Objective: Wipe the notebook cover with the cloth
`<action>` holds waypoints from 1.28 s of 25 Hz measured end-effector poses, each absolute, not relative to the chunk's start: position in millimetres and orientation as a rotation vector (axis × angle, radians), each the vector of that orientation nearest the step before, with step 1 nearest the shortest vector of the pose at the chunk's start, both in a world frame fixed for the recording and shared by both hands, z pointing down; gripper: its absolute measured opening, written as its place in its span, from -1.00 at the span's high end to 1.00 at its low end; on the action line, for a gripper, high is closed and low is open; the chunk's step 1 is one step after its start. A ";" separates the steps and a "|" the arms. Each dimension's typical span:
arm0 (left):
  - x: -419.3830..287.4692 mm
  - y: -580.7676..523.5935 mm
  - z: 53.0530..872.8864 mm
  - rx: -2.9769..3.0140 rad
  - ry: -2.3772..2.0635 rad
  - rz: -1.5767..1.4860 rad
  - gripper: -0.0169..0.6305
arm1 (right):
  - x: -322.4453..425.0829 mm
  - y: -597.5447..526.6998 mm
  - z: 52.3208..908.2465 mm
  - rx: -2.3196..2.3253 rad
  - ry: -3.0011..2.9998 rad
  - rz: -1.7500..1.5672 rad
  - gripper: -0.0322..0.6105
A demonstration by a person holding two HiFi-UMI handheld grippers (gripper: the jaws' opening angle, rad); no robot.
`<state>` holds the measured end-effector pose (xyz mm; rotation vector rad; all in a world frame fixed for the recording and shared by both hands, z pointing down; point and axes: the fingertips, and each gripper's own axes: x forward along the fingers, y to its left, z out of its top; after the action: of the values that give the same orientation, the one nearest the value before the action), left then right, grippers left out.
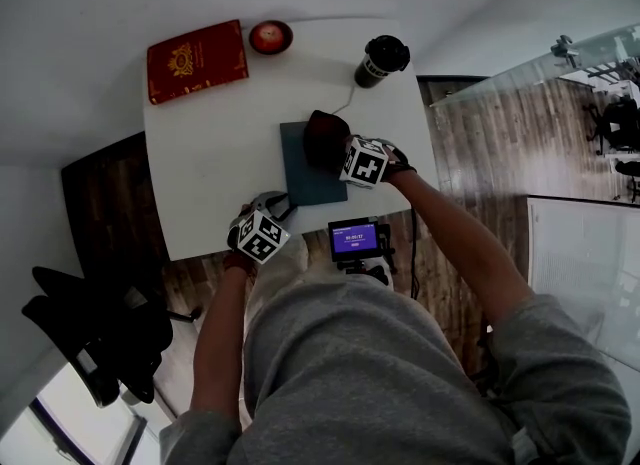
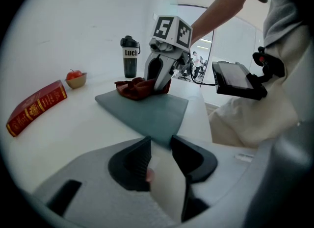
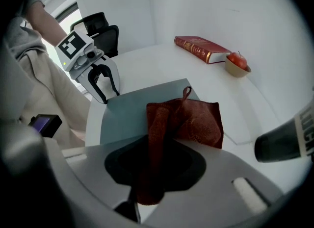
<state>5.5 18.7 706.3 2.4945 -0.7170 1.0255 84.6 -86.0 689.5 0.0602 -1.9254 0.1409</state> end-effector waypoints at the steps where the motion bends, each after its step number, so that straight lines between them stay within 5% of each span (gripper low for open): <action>1: 5.9 18.8 706.3 2.495 -0.717 1.026 0.50 | 85.4 -82.4 689.7 0.054 -1.925 0.140 0.63; 32: 5.9 18.8 705.2 2.484 -0.718 1.019 0.51 | 95.9 13.3 688.4 -0.171 -1.904 0.283 0.63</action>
<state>5.9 18.8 705.2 2.4839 -0.7184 1.0191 95.9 13.3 688.4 -0.1712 -1.9042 0.2833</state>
